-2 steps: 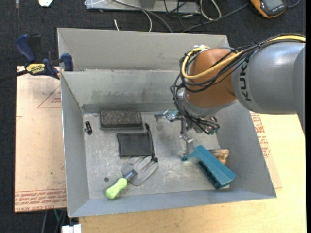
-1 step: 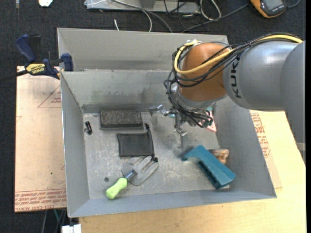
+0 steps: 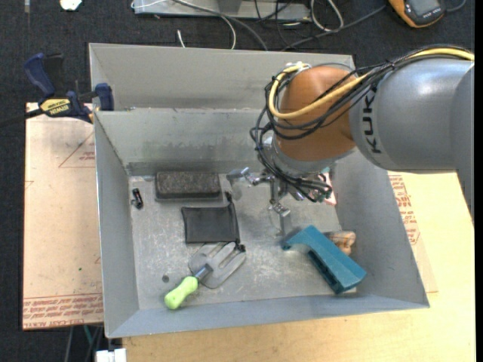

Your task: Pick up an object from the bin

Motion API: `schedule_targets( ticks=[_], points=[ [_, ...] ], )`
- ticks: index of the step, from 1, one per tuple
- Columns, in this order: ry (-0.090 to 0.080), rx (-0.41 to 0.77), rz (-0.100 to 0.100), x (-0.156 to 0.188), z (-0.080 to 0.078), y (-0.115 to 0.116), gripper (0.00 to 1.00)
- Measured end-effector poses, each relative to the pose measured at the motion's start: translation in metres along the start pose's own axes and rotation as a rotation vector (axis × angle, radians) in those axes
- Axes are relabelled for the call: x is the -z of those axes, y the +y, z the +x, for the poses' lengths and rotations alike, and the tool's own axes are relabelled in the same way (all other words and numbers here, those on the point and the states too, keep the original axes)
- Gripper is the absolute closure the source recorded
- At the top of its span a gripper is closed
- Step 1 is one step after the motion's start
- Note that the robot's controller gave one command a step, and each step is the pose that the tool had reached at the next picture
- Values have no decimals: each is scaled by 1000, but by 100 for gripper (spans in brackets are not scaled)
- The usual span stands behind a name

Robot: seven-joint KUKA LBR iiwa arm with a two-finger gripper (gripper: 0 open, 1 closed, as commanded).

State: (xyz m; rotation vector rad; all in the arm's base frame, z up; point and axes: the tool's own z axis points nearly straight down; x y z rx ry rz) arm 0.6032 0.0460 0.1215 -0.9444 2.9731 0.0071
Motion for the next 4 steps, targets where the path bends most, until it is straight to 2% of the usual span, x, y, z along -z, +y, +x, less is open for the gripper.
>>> schedule_targets(
  ticks=[1,2,3,4],
  points=[
    [-5,19,3,13,1,12,0],
    [-5,142,2,-2,-16,28,0],
    [-6,149,2,-28,-16,56,0],
    [-10,249,5,-34,-24,50,0]
  ],
)
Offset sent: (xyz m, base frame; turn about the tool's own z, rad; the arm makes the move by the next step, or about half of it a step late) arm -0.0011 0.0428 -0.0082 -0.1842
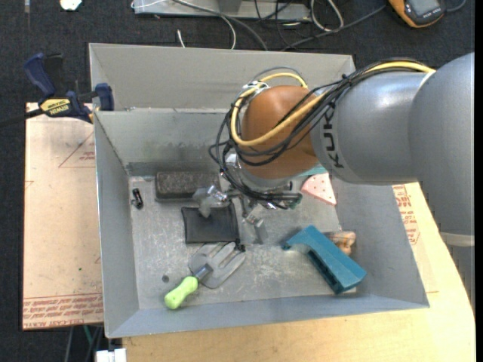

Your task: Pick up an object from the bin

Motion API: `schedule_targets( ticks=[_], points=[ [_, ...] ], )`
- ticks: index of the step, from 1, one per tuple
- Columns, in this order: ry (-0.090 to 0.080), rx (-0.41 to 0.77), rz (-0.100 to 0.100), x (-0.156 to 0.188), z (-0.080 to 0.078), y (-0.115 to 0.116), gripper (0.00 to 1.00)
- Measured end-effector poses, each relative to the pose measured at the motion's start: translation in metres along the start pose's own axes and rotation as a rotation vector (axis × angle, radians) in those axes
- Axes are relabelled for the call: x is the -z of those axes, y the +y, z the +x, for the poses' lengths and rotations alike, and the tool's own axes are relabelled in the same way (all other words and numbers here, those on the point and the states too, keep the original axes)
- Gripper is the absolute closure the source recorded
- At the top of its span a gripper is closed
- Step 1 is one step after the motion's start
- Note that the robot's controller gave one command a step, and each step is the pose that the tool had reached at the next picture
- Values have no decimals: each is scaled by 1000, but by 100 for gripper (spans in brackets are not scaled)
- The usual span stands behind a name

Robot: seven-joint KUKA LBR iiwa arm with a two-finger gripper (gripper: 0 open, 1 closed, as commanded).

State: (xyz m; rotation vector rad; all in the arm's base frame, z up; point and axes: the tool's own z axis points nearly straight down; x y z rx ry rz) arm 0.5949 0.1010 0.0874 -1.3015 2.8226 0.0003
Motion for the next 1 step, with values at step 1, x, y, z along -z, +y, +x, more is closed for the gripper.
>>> schedule_targets(
  ticks=[1],
  points=[
    [0,-21,-5,-16,-3,10,100]
  ],
)
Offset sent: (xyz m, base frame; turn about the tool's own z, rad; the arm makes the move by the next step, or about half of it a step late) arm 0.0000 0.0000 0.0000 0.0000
